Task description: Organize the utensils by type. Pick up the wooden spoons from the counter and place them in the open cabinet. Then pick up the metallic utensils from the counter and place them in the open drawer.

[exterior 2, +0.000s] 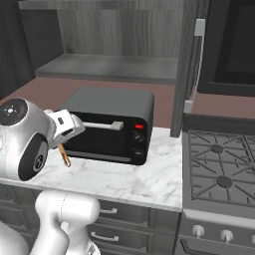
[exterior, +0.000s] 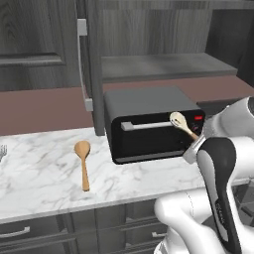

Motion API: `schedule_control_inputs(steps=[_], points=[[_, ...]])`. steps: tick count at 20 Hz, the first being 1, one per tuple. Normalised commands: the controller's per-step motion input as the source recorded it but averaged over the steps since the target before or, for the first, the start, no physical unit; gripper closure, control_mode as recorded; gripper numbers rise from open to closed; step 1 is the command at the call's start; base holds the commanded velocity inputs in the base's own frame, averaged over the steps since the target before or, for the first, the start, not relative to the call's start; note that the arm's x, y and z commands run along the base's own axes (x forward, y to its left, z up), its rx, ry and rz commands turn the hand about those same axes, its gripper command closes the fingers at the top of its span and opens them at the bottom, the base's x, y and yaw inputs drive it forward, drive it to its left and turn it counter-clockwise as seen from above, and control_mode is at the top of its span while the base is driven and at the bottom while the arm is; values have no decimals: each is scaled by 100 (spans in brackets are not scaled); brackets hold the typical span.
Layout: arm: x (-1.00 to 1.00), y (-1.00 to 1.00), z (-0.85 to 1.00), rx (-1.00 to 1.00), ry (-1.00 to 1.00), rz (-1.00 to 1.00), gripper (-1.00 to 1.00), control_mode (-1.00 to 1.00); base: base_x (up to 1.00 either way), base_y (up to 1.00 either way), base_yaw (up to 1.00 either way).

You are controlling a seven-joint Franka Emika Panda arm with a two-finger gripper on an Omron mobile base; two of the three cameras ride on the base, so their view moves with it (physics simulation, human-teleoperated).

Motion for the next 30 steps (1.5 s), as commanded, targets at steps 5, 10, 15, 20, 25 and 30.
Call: schedule_control_inputs(steps=[5,10,15,20,25,30], points=[[12,0,97,0,-44,0,100,-100,0,0,0],[44,0,76,0,-35,0,100,-100,0,0,0],[73,-1,58,0,-21,0,100,-100,0,0,0],[84,-12,50,0,-4,0,100,-100,0,0,0],[87,-18,57,0,13,0,100,-100,0,0,0],[94,-3,28,-1,11,0,100,-100,0,0,0]])
